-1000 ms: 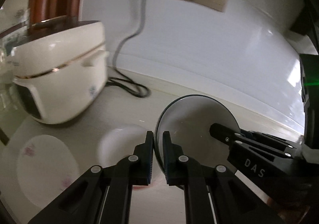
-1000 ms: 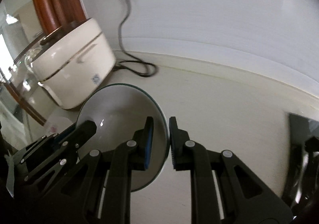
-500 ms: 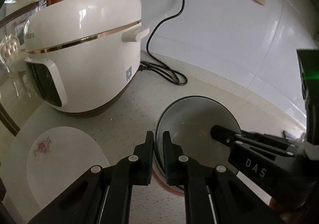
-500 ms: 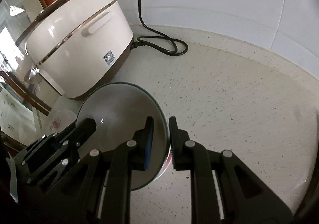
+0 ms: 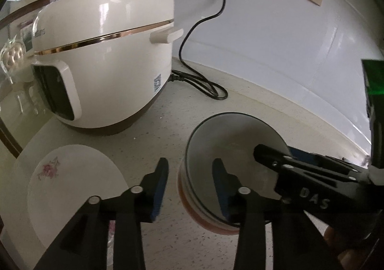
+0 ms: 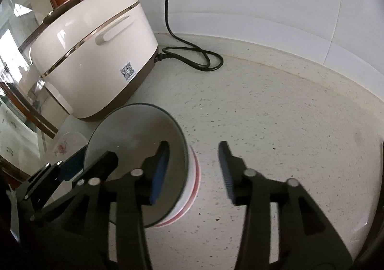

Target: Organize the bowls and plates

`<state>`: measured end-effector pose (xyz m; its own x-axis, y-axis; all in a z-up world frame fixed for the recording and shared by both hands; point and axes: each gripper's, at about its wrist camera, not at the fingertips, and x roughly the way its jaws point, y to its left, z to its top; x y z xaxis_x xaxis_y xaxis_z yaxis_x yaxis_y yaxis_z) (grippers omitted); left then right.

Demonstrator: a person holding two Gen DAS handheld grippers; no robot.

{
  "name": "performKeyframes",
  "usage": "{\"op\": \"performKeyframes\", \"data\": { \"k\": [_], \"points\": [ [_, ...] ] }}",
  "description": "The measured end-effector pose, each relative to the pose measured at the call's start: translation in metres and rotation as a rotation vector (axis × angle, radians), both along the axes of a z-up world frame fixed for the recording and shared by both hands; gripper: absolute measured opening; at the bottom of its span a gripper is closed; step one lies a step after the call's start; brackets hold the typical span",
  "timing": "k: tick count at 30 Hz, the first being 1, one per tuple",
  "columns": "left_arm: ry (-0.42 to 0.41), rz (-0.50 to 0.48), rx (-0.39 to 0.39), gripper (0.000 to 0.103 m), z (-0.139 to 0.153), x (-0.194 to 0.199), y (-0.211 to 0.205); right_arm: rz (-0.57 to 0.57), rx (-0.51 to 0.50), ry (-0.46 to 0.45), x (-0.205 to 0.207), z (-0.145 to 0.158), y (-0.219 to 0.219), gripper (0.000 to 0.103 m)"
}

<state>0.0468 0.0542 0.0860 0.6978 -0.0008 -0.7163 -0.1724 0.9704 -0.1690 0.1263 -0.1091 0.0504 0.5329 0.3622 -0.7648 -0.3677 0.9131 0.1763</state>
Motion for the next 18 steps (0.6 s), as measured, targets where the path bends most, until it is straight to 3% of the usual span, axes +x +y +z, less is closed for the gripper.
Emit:
{"op": "performKeyframes", "data": {
  "k": [9, 18],
  "points": [
    [0.041, -0.028, -0.076, 0.044, -0.012, 0.005, 0.003, 0.018, 0.017, 0.058, 0.005, -0.015, -0.003, 0.056],
    [0.095, -0.068, -0.181, 0.047, -0.018, 0.011, 0.009, 0.081, 0.132, 0.152, 0.010, -0.034, -0.006, 0.055]
  ]
}}
